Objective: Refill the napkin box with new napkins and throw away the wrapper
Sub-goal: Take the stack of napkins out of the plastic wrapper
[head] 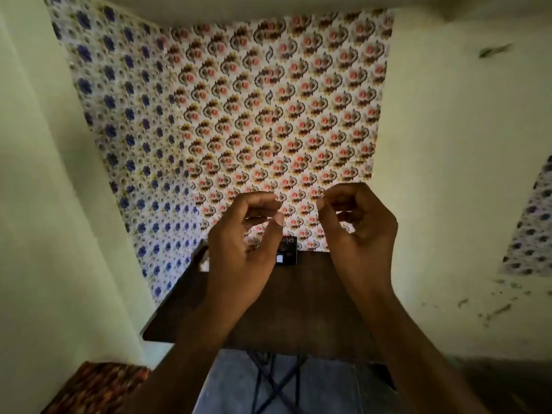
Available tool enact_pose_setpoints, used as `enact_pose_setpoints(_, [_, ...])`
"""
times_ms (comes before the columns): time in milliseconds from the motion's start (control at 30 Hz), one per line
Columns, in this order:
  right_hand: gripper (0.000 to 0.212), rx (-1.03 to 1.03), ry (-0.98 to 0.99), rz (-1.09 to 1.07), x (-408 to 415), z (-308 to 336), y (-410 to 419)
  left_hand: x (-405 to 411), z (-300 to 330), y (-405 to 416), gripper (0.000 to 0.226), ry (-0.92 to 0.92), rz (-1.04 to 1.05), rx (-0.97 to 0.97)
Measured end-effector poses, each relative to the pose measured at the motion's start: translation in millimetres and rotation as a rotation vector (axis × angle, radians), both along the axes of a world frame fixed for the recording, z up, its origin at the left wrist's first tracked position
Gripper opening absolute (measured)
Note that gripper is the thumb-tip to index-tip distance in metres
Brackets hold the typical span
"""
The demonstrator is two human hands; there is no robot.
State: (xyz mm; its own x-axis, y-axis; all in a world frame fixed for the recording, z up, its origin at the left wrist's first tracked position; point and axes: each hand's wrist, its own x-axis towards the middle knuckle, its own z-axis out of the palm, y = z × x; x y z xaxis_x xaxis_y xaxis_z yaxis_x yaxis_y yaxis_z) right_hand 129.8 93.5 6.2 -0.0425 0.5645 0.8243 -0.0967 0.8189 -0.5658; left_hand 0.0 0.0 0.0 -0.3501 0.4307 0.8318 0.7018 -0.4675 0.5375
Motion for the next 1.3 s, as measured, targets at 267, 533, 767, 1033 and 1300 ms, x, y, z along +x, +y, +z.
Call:
enact_pose_setpoints(267, [0.005, -0.157, -0.098, 0.067, -24, -56, 34, -23, -68, 32, 0.018, -0.145, 0.013, -0.135])
enact_pose_setpoints(533, [0.032, -0.288, -0.182, 0.116, -109, -98, 94, -111, -109, 96, 0.014, -0.192, 0.059, -0.210])
enact_pose_setpoints(767, [0.008, -0.415, -0.194, 0.080, -225, -125, 158, -231, -123, 163, 0.016, -0.203, 0.075, -0.309])
enact_pose_setpoints(1033, [0.004, -0.525, -0.304, 0.097, -343, -158, 233, -352, -162, 230, 0.012, -0.282, 0.147, -0.463])
enact_pose_setpoints(1300, [0.006, -0.644, -0.461, 0.202, -446, -210, 307, -451, -235, 292, 0.012, -0.354, 0.270, -0.644])
